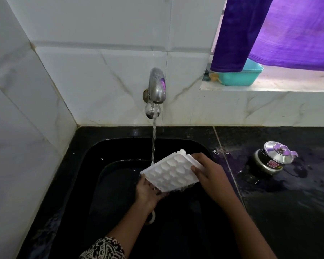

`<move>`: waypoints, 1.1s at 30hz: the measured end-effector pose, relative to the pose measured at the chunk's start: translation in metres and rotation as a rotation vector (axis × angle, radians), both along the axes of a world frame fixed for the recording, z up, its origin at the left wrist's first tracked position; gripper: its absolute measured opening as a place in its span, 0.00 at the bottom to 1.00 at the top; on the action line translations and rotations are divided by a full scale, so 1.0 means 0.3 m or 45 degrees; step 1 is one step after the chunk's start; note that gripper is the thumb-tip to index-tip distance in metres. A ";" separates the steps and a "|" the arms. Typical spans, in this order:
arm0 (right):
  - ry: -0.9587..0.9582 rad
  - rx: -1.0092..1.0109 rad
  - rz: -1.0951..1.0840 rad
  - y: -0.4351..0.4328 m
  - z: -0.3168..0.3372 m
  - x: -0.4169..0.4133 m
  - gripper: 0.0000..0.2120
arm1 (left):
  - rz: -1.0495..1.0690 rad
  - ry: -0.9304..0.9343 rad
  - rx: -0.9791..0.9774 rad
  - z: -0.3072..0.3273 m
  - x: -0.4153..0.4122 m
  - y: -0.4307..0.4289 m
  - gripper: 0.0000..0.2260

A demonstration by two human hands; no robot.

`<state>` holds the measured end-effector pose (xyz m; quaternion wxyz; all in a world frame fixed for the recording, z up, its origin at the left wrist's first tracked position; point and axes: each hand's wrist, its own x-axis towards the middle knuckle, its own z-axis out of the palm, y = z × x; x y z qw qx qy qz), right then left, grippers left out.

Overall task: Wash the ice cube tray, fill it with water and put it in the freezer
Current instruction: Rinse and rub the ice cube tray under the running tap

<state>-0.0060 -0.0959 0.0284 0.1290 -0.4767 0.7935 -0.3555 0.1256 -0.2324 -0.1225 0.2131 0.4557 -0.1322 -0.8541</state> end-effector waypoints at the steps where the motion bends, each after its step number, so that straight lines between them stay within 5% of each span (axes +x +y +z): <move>1: 0.021 -0.037 0.003 0.018 -0.004 0.003 0.10 | 0.022 0.077 0.051 -0.001 -0.007 -0.002 0.28; 9: -0.091 -0.252 -0.143 0.127 -0.111 0.046 0.23 | 0.074 0.313 0.110 0.033 -0.022 -0.069 0.27; 12: -0.424 -0.373 -0.347 0.144 -0.174 0.089 0.24 | 0.119 0.274 -0.002 0.039 -0.024 -0.082 0.20; 17: -1.325 -0.677 -0.659 0.124 -0.264 0.104 0.22 | 0.157 0.269 -0.246 0.042 0.025 -0.110 0.15; 21: -1.419 -0.419 -0.740 0.048 -0.350 0.072 0.23 | 0.152 0.333 -0.329 0.064 0.084 -0.139 0.23; 26: -1.589 -0.129 -0.644 -0.141 -0.437 0.109 0.14 | 0.319 0.237 -0.582 0.162 0.189 -0.190 0.16; 33: -1.636 0.100 -0.362 -0.374 -0.431 0.218 0.15 | 0.668 -0.037 -0.721 0.267 0.384 -0.255 0.16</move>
